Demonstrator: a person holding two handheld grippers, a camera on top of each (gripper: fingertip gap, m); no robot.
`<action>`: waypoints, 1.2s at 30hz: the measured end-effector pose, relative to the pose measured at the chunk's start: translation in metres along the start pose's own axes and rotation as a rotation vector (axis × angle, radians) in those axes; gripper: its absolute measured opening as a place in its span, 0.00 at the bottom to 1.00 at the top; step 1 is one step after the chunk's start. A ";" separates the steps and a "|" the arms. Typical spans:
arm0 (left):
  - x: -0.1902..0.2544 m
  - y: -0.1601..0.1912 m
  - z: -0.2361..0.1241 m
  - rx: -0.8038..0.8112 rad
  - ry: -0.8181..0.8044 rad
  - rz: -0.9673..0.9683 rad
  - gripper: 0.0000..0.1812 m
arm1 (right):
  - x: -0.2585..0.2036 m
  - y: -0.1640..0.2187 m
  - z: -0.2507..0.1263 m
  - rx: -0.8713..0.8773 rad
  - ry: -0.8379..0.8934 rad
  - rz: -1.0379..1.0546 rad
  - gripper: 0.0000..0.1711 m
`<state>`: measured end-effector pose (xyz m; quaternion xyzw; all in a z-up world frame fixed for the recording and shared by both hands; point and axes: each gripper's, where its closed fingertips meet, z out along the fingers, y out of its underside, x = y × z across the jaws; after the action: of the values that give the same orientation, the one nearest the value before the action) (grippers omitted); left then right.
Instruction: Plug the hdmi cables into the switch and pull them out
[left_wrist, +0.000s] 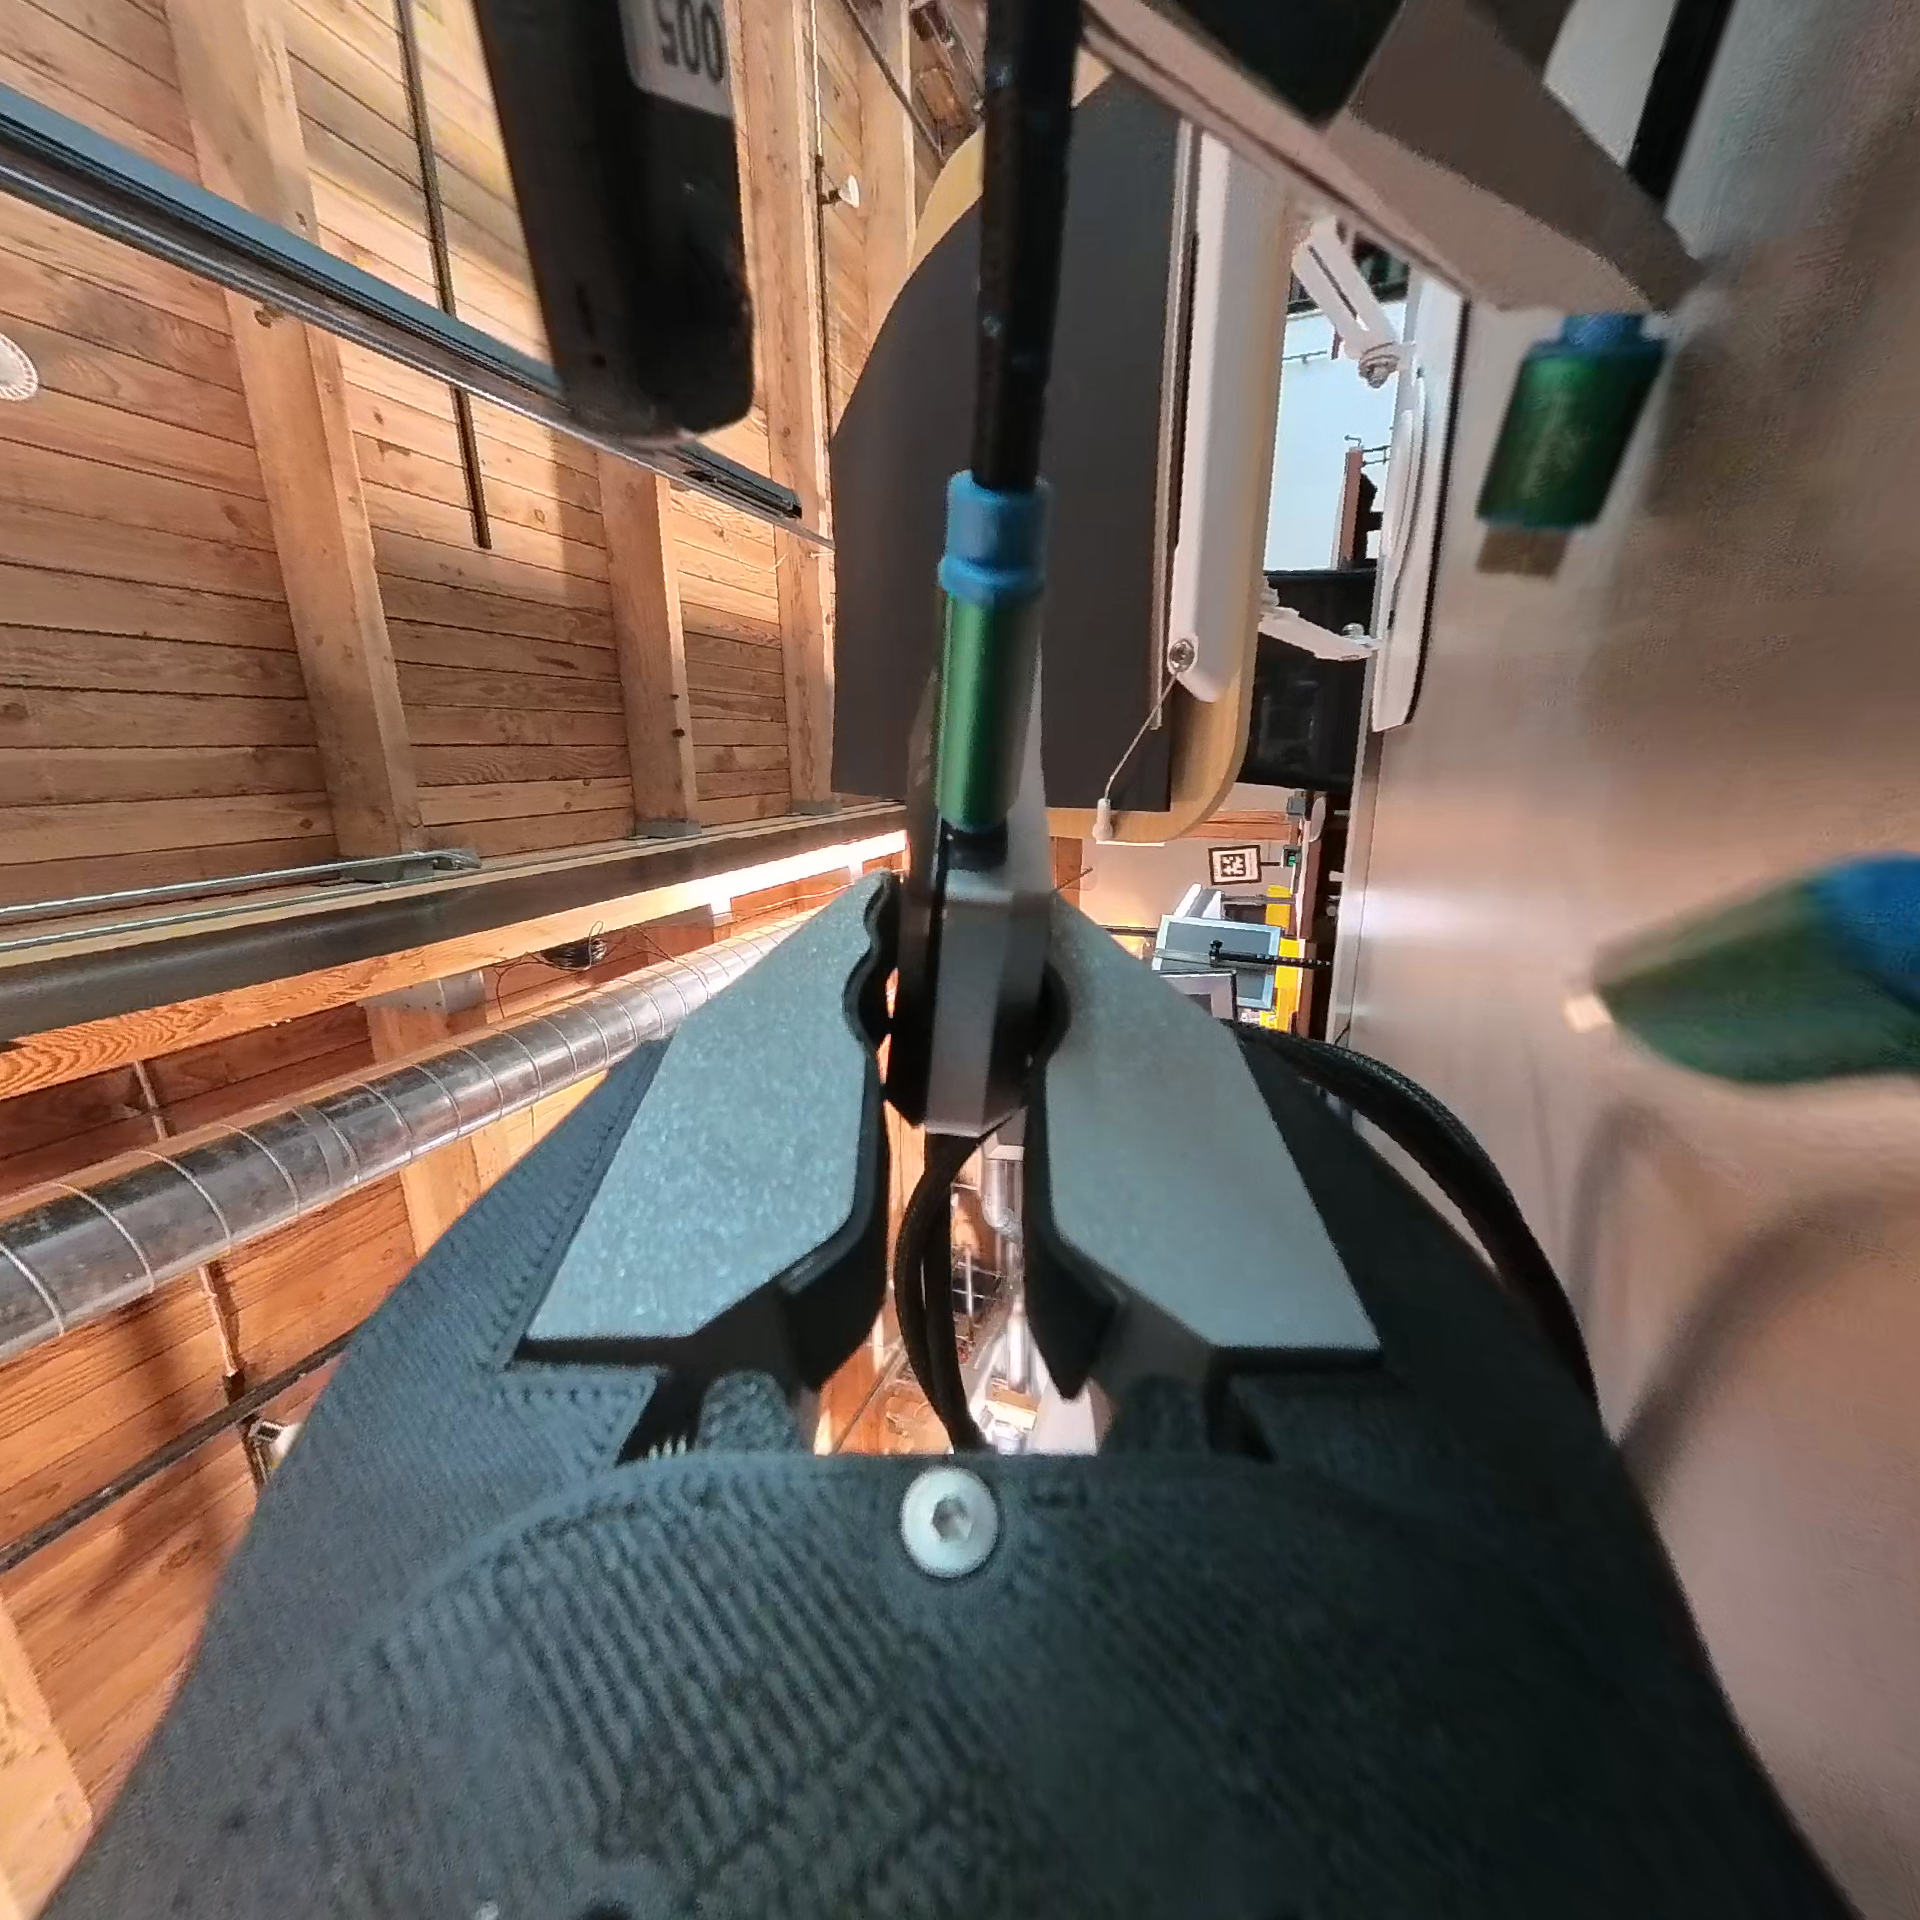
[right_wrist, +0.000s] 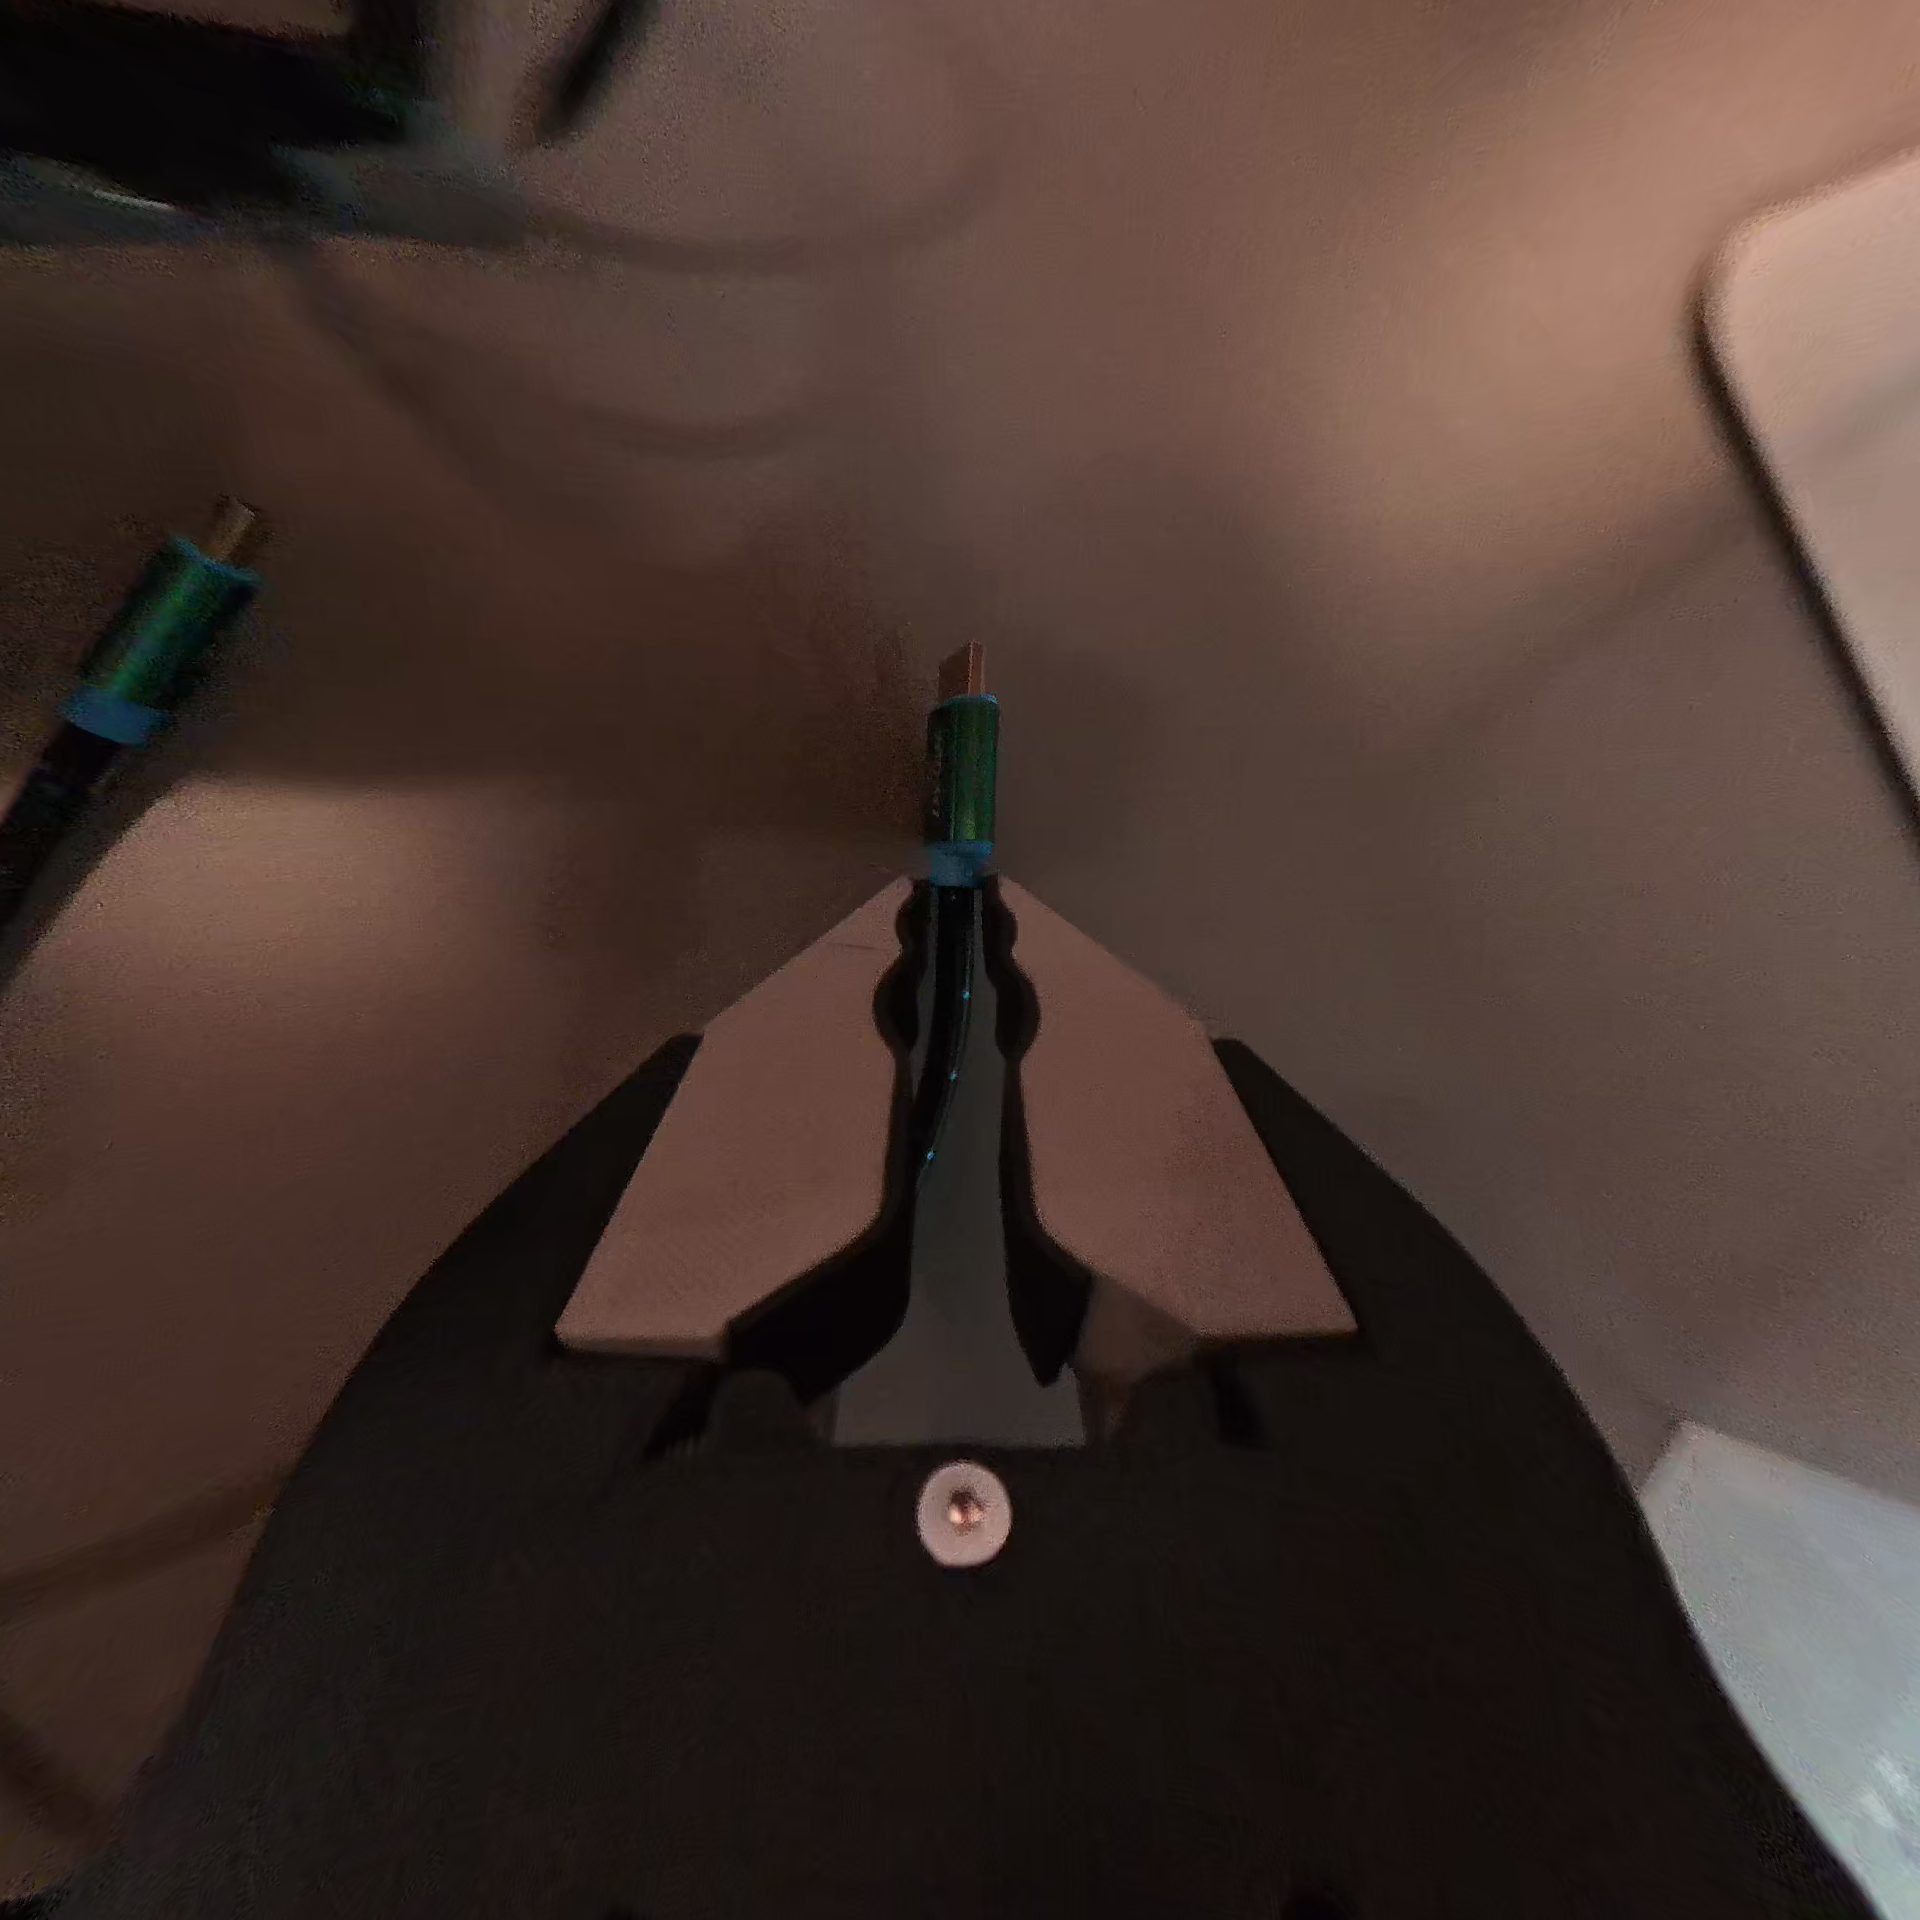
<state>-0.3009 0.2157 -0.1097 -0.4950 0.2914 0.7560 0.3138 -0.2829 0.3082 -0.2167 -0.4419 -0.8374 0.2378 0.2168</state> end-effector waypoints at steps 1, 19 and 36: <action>0.000 0.000 0.000 -0.001 0.001 -0.001 0.11 | 0.016 0.004 -0.002 -0.012 0.071 0.030 0.04; 0.004 0.003 0.003 -0.018 0.018 -0.013 0.11 | -0.028 -0.035 -0.011 0.152 -0.298 0.342 0.28; 0.000 0.003 0.002 -0.018 0.010 -0.033 0.11 | -0.044 0.025 -0.031 -0.102 -0.288 -0.126 0.00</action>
<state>-0.3049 0.2153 -0.1085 -0.5062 0.2780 0.7509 0.3203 -0.2268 0.2901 -0.2132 -0.3604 -0.8967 0.2419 0.0864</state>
